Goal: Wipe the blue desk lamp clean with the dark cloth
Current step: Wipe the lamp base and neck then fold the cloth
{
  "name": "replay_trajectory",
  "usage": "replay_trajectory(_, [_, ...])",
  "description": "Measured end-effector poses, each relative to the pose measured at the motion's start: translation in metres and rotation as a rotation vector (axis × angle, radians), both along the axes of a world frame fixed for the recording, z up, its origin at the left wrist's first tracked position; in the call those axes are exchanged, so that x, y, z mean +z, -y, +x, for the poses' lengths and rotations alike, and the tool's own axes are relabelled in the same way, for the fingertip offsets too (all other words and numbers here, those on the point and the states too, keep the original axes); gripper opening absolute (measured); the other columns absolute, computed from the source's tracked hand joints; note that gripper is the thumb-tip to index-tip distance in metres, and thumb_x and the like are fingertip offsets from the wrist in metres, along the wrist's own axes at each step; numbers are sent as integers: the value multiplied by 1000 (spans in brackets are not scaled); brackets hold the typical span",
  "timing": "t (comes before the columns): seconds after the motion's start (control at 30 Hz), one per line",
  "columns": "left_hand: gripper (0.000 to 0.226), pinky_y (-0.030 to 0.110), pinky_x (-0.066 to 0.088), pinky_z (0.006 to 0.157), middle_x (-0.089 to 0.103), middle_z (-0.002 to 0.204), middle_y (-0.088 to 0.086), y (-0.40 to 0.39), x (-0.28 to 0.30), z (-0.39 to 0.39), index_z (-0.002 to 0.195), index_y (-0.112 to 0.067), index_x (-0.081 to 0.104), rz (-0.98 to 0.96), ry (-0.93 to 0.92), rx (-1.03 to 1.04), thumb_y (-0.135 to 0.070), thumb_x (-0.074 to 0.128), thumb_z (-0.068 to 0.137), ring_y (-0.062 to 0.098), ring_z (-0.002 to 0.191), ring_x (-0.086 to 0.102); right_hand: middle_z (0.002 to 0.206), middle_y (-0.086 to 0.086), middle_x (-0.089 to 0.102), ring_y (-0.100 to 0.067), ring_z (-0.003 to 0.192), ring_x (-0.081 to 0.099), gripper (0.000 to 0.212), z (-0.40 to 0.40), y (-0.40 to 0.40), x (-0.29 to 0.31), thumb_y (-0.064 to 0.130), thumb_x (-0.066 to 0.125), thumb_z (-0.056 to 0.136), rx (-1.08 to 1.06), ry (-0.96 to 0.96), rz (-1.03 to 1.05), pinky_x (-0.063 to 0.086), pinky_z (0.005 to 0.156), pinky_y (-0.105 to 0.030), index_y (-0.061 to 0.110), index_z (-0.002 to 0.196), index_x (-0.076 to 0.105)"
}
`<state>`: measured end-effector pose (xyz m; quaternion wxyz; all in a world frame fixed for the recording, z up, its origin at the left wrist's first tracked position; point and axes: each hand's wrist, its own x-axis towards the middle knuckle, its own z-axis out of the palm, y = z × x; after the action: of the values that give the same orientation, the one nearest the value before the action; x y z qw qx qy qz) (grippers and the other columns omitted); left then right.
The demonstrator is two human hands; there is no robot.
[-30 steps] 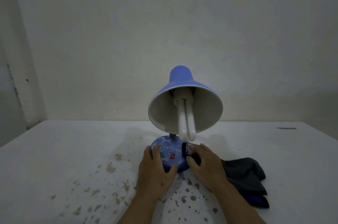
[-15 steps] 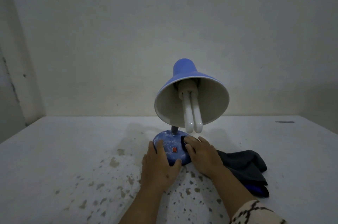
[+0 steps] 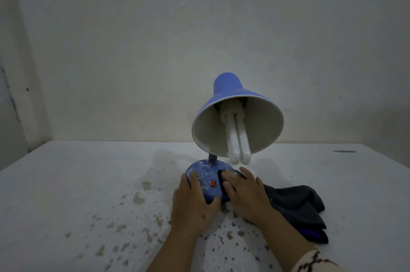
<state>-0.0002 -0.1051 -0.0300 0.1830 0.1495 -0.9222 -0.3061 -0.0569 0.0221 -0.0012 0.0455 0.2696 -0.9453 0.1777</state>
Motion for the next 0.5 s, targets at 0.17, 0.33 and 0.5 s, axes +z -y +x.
replay_trajectory(0.17, [86, 37, 26, 116, 9, 156, 4, -1, 1, 3, 149, -21, 1, -27, 53, -12, -51, 50, 85, 24, 139, 26, 136, 0, 45, -22, 132, 34, 27, -17, 11, 1, 24, 29, 98, -15, 20, -54, 27, 111, -49, 20, 119, 45])
replay_trajectory(0.33, [86, 39, 18, 119, 0, 158, 6, -2, 1, 3, 149, -20, -2, -39, 78, -33, -51, 48, 86, 26, 145, 14, 118, -5, 56, -20, 107, 54, 22, -18, 6, -5, 21, 36, 96, 88, -7, -187, 42, 98, -37, 14, 110, 52])
replay_trajectory(0.5, [82, 40, 0, 119, -20, 157, 7, -5, -2, 3, 149, -21, -10, -172, 153, -71, -53, 38, 91, 25, 146, -16, 148, 2, 37, -10, 137, 32, 48, -9, -14, -20, 33, 34, 94, 170, -14, -145, 18, 114, -18, 19, 140, 35])
